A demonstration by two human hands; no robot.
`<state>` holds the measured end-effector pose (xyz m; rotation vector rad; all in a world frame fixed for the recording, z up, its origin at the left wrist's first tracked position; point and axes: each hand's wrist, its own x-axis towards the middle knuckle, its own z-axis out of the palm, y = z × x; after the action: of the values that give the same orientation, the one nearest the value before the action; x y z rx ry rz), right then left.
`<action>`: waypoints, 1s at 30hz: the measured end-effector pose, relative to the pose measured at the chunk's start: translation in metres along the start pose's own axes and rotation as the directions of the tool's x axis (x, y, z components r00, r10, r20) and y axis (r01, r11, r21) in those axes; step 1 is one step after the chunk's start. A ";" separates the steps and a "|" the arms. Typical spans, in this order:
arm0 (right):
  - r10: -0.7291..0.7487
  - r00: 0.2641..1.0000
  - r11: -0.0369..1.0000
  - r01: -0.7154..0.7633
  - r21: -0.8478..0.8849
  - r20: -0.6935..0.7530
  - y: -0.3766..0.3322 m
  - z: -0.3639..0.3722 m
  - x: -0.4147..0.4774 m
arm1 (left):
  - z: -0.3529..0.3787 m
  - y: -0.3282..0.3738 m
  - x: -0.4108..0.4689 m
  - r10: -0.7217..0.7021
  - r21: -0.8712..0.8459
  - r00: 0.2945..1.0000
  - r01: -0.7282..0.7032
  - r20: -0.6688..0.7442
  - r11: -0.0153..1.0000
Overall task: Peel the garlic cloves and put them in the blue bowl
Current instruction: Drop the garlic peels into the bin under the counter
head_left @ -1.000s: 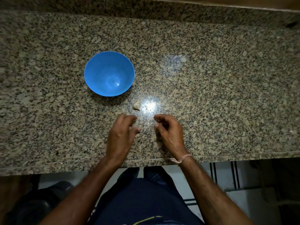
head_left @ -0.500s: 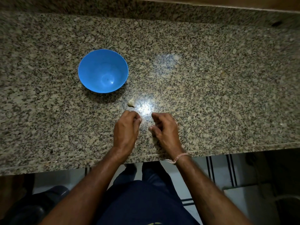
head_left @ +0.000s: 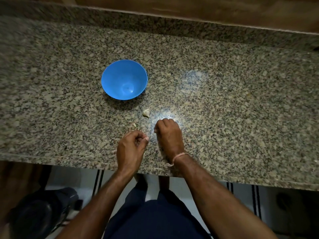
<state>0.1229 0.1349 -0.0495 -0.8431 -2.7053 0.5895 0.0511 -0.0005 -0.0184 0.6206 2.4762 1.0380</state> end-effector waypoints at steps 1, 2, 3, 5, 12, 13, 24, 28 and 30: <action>-0.040 0.999 0.999 0.040 -0.033 0.011 0.001 0.001 0.001 | 0.002 0.000 0.000 -0.021 -0.007 1.000 0.021 -0.003 1.000; -0.084 0.996 0.994 0.085 -0.062 0.024 0.002 0.000 0.002 | 0.002 0.000 -0.001 -0.049 -0.023 0.999 0.049 -0.010 0.999; -0.109 0.993 0.991 0.111 -0.078 0.040 0.003 -0.001 0.003 | 0.002 -0.001 -0.001 -0.082 -0.047 0.996 0.081 -0.020 0.996; -0.028 0.993 1.000 0.028 0.003 0.116 0.002 -0.009 0.005 | 0.001 -0.002 -0.004 -0.136 -0.099 0.990 0.132 -0.041 0.986; 0.207 0.781 0.359 -0.621 0.696 0.590 -0.046 -0.022 -0.016 | -0.026 -0.016 -0.041 -0.322 -0.334 0.931 0.252 -0.171 0.908; 0.164 0.745 0.287 -0.663 0.691 0.647 -0.060 -0.019 -0.022 | -0.033 -0.022 -0.049 -0.349 -0.357 0.916 0.264 -0.199 0.896; -0.162 0.438 0.271 -0.842 0.467 0.884 -0.250 0.061 -0.111 | -0.143 -0.155 -0.187 -0.623 -0.564 0.631 0.334 -0.462 0.756; -0.187 0.384 0.328 -0.843 0.426 0.904 -0.334 0.094 -0.174 | -0.189 -0.220 -0.265 -0.670 -0.621 0.527 0.303 -0.524 0.723; -0.210 0.355 0.334 -0.849 0.408 0.911 -0.368 0.113 -0.204 | -0.208 -0.252 -0.299 -0.684 -0.629 0.492 0.305 -0.538 0.715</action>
<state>0.0686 -0.2953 -0.0081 -0.9774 -1.8679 3.0877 0.1321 -0.4360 -0.0155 -0.8809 2.5475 1.7572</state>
